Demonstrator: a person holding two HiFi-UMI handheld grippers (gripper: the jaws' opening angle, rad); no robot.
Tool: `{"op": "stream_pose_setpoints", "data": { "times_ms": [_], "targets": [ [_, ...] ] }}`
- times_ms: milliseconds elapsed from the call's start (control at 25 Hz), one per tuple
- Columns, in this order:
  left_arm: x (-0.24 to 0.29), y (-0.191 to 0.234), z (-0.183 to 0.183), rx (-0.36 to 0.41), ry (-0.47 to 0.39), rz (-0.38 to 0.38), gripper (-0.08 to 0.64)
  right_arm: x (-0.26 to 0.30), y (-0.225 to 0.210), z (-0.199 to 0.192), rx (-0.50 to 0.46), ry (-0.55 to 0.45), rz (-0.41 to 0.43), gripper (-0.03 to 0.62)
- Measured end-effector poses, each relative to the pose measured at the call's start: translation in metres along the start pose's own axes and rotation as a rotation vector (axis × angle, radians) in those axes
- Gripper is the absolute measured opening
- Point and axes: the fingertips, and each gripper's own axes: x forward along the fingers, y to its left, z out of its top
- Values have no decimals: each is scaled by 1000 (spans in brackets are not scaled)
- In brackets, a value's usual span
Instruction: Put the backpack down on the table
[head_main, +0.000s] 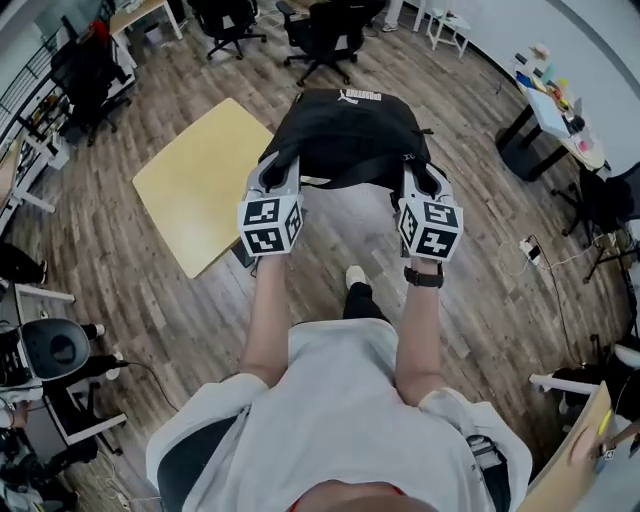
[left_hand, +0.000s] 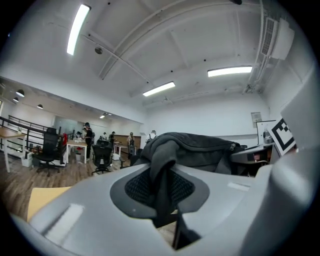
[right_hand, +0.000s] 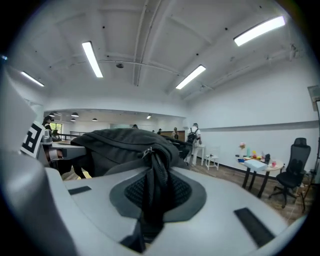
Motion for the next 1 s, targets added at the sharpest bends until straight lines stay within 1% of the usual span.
{"op": "stream_pose_setpoints", "data": {
  "times_ms": [120,320,520,680,880,1000],
  "targets": [
    [-7,41,4,1,-8,93,63,38,33,9,-14,-9,90,40],
    [-17,103,21,23,-36,263,63,104,86,35,-42,-40,250,40],
    [-38,172,27,19,-36,443,63,167,159,57,-73,-56,432,40],
    [-62,213,33,16,-39,570,63,198,213,70,-91,-63,558,40],
    [-97,259,39,9,-61,740,63,224,284,84,-120,-84,725,40],
    [-107,275,39,5,-82,811,63,236,309,90,-137,-101,793,40]
  ]
}}
